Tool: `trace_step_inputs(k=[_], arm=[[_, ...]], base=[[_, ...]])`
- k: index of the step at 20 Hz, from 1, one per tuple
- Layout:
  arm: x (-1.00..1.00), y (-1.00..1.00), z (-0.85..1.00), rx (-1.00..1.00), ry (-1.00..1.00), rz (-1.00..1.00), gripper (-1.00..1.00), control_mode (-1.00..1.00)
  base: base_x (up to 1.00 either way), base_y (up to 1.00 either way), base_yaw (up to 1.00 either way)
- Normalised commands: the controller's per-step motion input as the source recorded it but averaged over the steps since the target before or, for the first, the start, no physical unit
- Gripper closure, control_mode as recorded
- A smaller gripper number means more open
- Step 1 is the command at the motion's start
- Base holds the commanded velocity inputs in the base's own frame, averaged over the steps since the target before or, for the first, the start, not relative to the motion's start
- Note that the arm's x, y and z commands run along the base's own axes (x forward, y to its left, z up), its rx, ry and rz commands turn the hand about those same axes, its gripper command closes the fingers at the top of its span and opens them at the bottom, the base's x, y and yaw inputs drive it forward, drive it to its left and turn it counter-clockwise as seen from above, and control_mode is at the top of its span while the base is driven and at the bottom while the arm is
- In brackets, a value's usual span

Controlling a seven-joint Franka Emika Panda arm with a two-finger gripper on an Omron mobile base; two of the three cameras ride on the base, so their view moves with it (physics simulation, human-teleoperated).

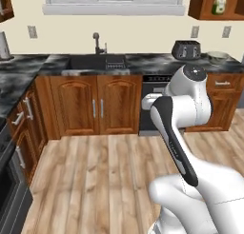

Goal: Pick the egg and butter from the fridge and place them by the bowl for mixing.

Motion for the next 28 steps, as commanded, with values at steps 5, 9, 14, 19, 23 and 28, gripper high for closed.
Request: trace_step_inputs(k=[5,9,14,19,23,28], arm=[[0.00,0.00,0.00,0.00,0.00,0.00,1.00,1.00],[0.00,0.00,0.00,0.00,0.00,0.00,1.00,1.00],[0.00,0.00,0.00,0.00,0.00,0.00,1.00,1.00],[0.00,0.00,0.00,0.00,0.00,0.00,1.00,1.00],[0.00,0.00,0.00,0.00,0.00,0.00,1.00,1.00],[0.00,0.00,0.00,0.00,0.00,0.00,1.00,1.00]], base=[[0.91,-0.22,0.03],[0.89,-0.27,0.02],[0.88,-0.31,0.02],[0.85,-0.36,0.02],[0.79,-0.39,0.00],[0.66,-0.53,0.00]])
